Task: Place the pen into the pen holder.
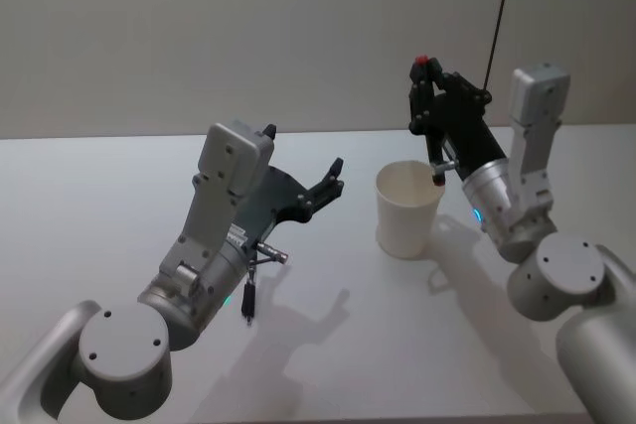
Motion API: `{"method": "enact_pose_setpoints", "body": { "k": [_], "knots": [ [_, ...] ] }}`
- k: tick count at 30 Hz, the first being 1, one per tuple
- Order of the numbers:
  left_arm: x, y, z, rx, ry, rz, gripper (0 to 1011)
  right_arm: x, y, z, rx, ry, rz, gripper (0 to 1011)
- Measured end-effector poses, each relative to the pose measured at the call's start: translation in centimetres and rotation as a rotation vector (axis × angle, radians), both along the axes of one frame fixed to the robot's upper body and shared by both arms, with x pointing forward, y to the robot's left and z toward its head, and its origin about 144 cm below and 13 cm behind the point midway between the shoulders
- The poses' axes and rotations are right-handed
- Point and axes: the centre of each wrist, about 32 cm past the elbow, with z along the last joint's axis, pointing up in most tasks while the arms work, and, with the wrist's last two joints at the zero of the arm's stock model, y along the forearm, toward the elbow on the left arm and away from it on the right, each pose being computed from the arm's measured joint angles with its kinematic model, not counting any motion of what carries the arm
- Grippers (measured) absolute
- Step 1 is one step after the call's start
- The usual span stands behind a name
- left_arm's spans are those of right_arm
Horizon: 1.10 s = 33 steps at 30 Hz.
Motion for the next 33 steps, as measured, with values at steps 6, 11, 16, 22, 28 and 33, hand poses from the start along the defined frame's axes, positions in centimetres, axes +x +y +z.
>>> {"method": "enact_pose_setpoints", "body": {
  "k": [6,11,16,22,28,33],
  "knots": [
    [0.0,0.0,0.0,0.000,0.000,0.000,1004,0.8,0.6,-0.5,0.002,0.004,-0.001,159],
    [0.0,0.0,0.0,0.000,0.000,0.000,1004,1.5,1.0,-1.1,0.001,0.000,-0.004,159],
    [0.0,0.0,0.0,0.000,0.000,0.000,1004,1.9,1.3,-1.8,0.001,-0.003,-0.005,159],
    [0.0,0.0,0.0,0.000,0.000,0.000,1004,2.3,1.6,-2.7,0.002,-0.003,-0.002,159],
    [0.0,0.0,0.0,0.000,0.000,0.000,1004,2.5,1.8,-3.4,0.009,-0.006,0.001,159],
    [0.0,0.0,0.0,0.000,0.000,0.000,1004,2.4,1.8,-4.0,0.014,-0.003,0.001,159]
  ]
}}
